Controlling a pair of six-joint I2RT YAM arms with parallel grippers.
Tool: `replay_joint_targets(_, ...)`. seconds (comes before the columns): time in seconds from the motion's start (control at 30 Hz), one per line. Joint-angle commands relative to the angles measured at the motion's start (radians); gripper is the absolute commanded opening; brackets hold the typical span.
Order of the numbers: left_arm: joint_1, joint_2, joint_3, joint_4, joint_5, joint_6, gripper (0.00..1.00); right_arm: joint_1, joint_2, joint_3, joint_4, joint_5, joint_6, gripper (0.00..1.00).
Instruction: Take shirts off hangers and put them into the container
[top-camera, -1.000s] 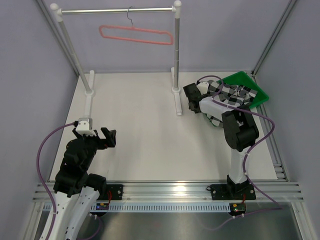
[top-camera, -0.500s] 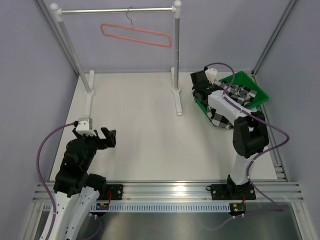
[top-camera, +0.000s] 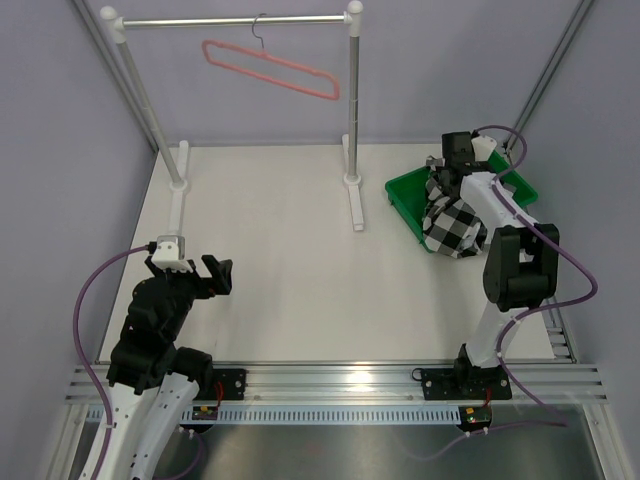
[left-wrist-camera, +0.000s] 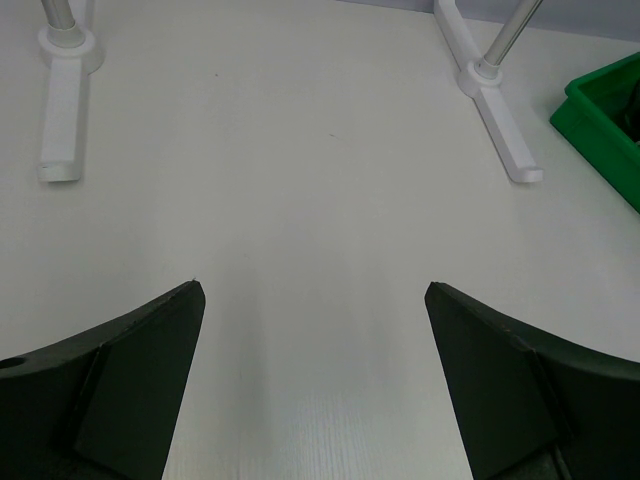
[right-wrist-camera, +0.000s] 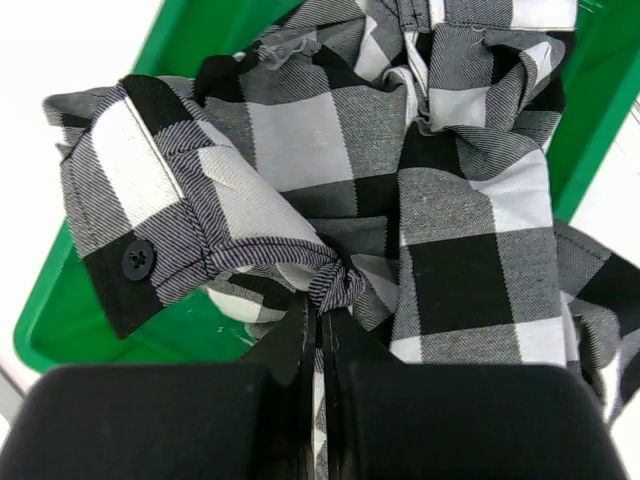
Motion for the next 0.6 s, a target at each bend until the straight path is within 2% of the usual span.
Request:
replay_joint_targets(0.0,-0.004,0.008,-0.004,0.038,0.012,-0.013,0.99,-0.024,-0.001,0.005,-0.039,-0.043,-0.011,0.0)
replay_joint_targets(0.4,-0.004,0.014,-0.002,0.038,0.012,-0.014,0.99,-0.164,0.141,0.022,-0.108,-0.207,0.009,0.0)
replay_joint_targets(0.57,-0.004,0.016,-0.002,0.039,0.014,-0.014,0.99,-0.162,0.182,0.054,-0.153,-0.273,-0.043,0.08)
